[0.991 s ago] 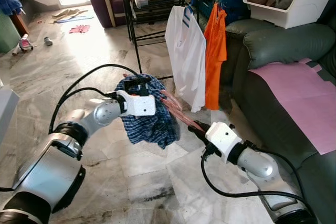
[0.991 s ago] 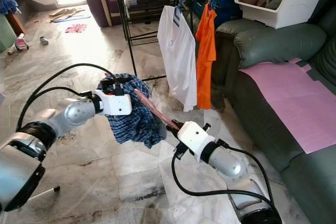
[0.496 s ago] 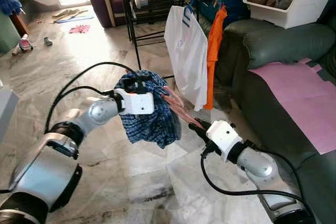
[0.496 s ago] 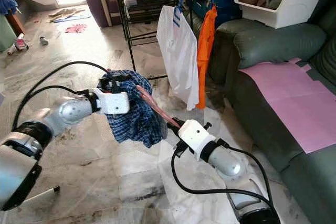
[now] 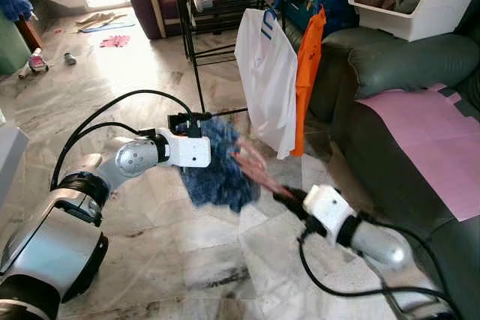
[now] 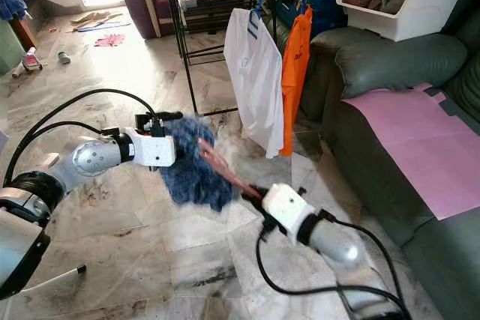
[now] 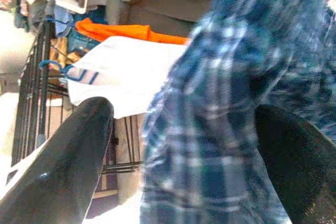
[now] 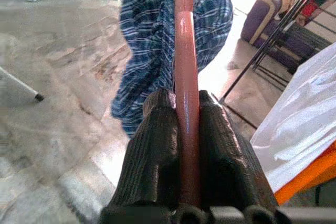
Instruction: Hang hanger
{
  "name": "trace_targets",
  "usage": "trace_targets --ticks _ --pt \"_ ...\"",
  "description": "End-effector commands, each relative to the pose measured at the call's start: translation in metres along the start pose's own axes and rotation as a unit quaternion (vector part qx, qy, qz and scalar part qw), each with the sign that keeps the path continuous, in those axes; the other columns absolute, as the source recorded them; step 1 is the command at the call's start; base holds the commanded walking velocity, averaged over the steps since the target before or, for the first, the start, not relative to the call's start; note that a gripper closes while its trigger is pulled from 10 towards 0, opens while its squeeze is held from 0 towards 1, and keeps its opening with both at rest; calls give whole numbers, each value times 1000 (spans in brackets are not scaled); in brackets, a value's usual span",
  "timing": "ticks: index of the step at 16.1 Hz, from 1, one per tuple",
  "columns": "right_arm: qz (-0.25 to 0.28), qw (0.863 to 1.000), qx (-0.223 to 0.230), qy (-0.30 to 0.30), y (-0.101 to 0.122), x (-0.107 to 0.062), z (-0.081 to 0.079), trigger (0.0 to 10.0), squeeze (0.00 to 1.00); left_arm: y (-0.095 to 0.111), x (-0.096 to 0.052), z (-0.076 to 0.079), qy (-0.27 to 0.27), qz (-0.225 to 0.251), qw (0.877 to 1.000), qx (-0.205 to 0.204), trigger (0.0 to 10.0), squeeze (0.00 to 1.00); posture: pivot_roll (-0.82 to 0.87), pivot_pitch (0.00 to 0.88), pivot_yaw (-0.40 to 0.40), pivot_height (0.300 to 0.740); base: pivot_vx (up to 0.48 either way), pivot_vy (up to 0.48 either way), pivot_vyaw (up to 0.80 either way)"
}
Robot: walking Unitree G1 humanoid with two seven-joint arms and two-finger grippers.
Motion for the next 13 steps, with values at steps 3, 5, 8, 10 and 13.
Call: trace_targets --ticks 3,5,8,10,13 --pt "7 1000 -3 28 6 -5 -5 0 0 -3 -7 3 -38 8 999 17 10000 0 -89 0 69 740 0 0 0" --pt "-3 999 -12 39 4 -9 -5 0 0 -1 -9 14 -81 21 996 24 8000 0 -88 0 69 740 0 0 0" --pt "-13 998 -23 50 2 -11 -3 0 0 -5 -15 31 -158 20 987 31 471 0 -85 0 64 740 0 0 0" --pt "-18 998 -29 57 1 -11 -3 0 0 -10 -18 34 -191 6 981 31 1176 0 -83 0 64 740 0 0 0" --pt "-24 997 -31 67 -1 -11 -7 0 0 -14 -18 33 -203 -10 979 22 1529 0 -84 0 64 740 0 0 0"
Point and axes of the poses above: a point about 5 cm out from each wrist's last joint towards the gripper, its own x axis pointing out of the wrist towards the gripper, its own y axis along the axis of the wrist's last joint, z = x × y, the point moved 3 cm from there along x, pointing out of the wrist towards the gripper, and after that the axes turned 12 degrees about x, right-handed, at the moved point
